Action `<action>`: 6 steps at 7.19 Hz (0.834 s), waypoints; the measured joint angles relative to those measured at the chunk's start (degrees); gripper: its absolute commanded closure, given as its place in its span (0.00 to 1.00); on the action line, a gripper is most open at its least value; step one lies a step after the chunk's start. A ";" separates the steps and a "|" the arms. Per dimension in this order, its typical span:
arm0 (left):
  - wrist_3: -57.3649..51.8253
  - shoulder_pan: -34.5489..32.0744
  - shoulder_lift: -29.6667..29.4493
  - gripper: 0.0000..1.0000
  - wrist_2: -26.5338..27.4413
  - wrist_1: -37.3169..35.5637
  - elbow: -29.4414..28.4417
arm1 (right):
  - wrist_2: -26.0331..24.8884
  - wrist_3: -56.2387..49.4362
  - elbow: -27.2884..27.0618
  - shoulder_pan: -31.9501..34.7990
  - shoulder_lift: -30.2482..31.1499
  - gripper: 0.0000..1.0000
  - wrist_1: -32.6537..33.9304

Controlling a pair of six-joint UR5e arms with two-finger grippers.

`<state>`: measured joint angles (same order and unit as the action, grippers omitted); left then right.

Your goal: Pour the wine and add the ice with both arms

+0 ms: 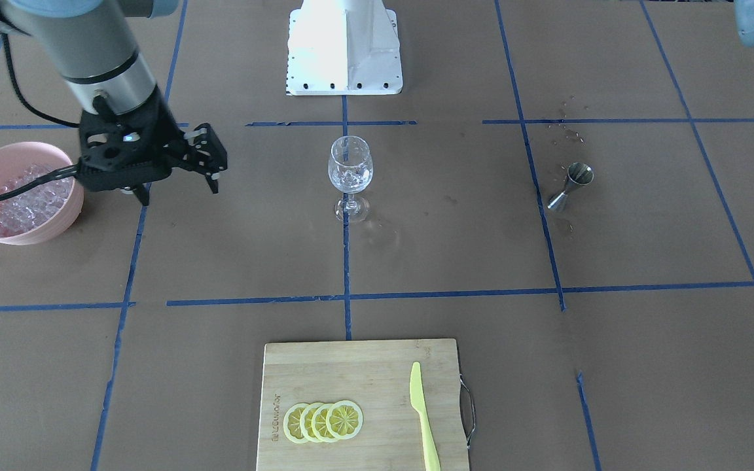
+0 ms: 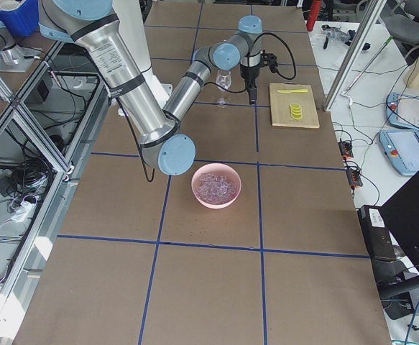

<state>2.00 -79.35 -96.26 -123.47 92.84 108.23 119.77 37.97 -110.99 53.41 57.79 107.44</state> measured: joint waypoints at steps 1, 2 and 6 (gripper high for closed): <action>-0.04 -1.75 0.07 0.00 -3.13 -0.16 -2.07 | 1.16 -8.02 0.32 3.54 2.45 0.00 2.52; -0.06 -3.58 0.25 0.00 -5.79 -0.73 -4.16 | 2.32 -14.79 0.73 6.76 5.35 0.00 3.83; -0.09 -9.85 2.71 0.00 -11.53 -5.43 -8.96 | 10.48 -37.52 7.43 21.00 16.27 0.00 3.63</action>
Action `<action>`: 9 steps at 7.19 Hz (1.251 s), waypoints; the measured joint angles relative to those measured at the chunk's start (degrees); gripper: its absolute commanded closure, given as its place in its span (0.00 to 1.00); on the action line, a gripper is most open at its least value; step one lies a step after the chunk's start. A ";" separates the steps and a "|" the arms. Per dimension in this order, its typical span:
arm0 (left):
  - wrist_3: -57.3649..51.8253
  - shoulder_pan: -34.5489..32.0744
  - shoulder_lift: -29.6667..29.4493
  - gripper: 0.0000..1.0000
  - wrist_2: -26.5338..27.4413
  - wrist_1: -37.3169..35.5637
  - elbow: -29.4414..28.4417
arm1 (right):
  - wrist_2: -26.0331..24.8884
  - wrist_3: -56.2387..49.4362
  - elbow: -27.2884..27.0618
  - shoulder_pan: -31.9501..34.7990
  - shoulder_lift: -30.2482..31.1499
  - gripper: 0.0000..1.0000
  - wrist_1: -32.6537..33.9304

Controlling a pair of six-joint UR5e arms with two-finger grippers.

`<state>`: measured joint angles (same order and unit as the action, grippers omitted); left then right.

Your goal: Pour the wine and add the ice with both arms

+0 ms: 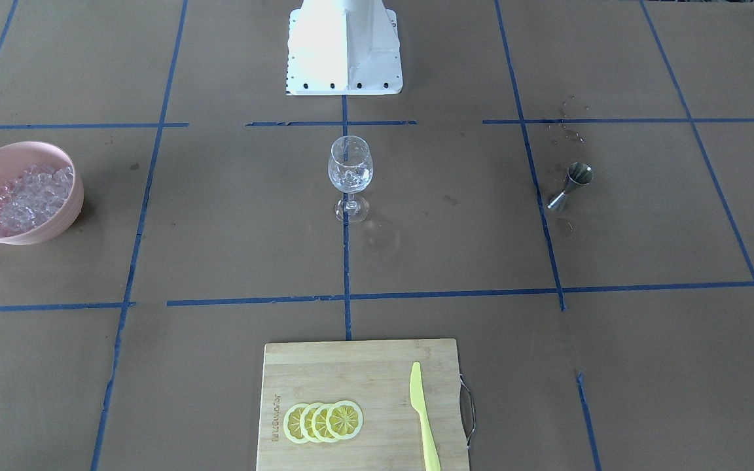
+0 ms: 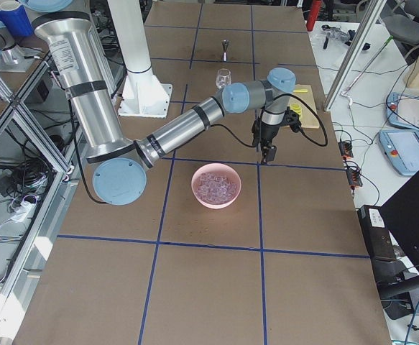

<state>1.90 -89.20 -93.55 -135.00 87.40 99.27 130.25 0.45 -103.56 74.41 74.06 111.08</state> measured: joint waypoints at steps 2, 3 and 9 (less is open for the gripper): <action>0.03 -0.70 0.86 0.00 0.04 -1.43 -0.73 | 1.33 -4.66 2.38 3.88 3.82 0.00 -2.82; 0.01 -0.75 1.20 0.00 0.24 -1.54 -1.04 | 1.32 -4.47 4.15 5.23 4.13 0.00 -5.49; -0.06 -0.76 0.72 0.00 0.40 -1.19 -4.07 | 8.70 -3.09 18.14 16.98 6.68 0.00 -15.49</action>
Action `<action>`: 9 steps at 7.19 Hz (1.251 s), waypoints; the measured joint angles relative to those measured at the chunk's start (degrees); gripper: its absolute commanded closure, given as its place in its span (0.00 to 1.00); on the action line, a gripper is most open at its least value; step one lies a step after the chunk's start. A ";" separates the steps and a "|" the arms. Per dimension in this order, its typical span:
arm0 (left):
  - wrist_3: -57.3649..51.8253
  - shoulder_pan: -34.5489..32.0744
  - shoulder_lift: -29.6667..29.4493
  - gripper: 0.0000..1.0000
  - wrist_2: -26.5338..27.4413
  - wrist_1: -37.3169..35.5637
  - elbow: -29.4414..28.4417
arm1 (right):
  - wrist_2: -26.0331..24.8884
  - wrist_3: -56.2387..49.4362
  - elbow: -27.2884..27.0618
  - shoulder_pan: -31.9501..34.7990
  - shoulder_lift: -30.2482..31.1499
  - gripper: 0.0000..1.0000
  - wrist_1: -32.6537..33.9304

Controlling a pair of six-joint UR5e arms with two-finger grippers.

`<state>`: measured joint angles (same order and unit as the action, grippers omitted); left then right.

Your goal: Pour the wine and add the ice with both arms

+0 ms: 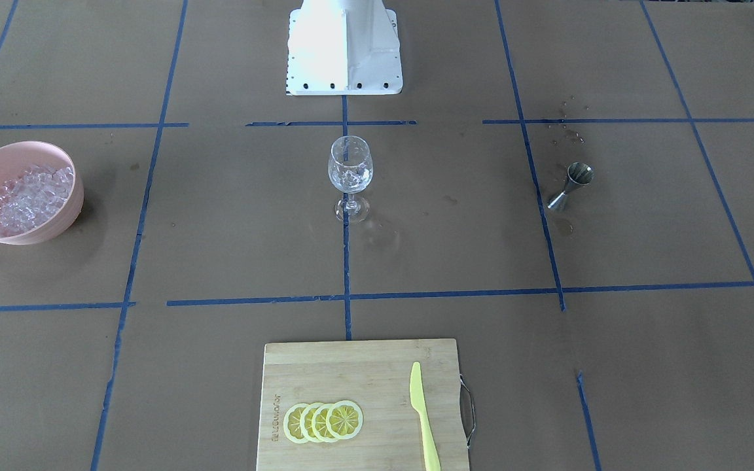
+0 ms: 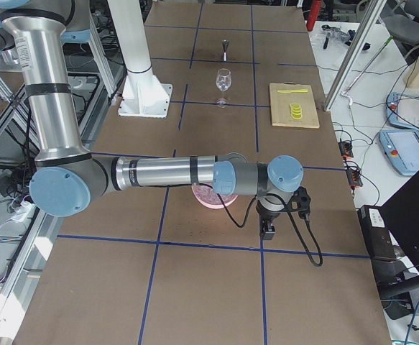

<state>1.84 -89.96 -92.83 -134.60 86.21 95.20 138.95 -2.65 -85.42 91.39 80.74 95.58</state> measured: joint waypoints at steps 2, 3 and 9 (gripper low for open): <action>0.00 0.00 0.02 0.00 0.00 0.07 -0.60 | 1.55 -0.01 0.80 1.49 0.48 0.00 -0.04; 0.00 0.00 0.23 0.00 0.03 0.04 -0.60 | 1.90 -0.07 0.75 1.79 0.88 0.00 -0.22; -2.96 -0.47 0.05 0.00 0.00 -0.09 -4.00 | 2.12 0.01 0.43 3.30 2.48 0.00 -2.58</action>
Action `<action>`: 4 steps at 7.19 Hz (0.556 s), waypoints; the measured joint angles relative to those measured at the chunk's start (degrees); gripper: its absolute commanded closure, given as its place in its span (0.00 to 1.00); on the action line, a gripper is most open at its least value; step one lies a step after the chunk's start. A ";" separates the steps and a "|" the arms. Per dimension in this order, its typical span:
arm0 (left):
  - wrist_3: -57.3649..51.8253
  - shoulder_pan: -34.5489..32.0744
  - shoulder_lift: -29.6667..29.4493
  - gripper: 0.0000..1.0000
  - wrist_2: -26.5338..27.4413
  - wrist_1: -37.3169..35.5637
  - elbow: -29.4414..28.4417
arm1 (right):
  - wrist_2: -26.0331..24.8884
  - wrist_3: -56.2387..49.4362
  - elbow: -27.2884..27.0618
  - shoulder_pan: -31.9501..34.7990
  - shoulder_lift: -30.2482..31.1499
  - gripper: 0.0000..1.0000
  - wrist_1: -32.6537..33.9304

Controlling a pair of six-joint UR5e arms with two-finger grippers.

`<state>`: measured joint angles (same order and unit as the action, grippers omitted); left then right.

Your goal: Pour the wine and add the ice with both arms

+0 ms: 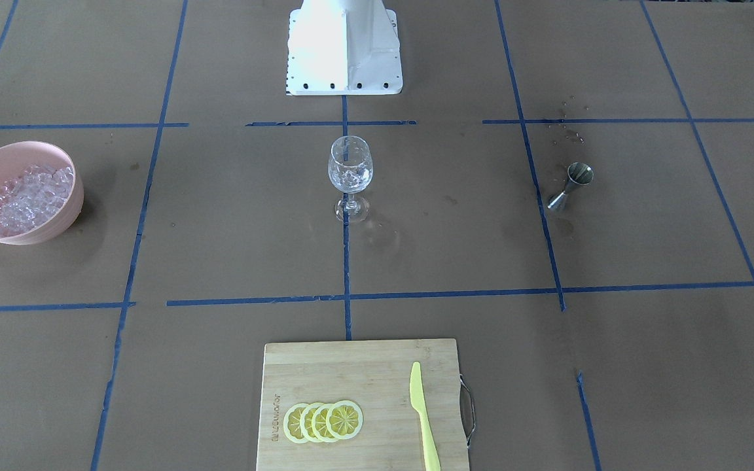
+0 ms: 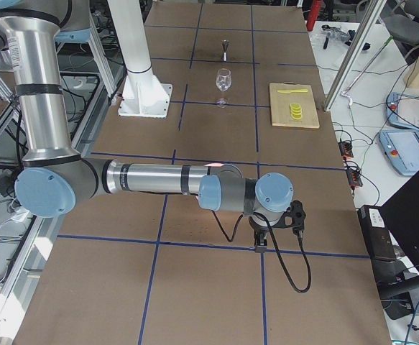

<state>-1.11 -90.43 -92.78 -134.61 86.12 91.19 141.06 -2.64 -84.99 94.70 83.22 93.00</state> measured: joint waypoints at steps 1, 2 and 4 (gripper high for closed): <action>-0.20 -0.89 -0.07 0.00 -0.03 -0.09 -0.40 | 0.00 0.00 0.00 0.08 0.16 0.00 -0.01; -0.26 -1.72 -0.10 0.00 -0.06 -0.18 -0.48 | 0.00 0.02 -0.07 0.11 0.22 0.00 -0.03; -0.29 -2.37 -0.11 0.00 -0.17 -0.30 -0.35 | -0.06 0.04 -0.16 0.13 0.35 0.00 -0.09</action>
<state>-1.40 -92.80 -92.90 -134.78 85.82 90.85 141.01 -2.60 -85.15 94.83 83.57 92.91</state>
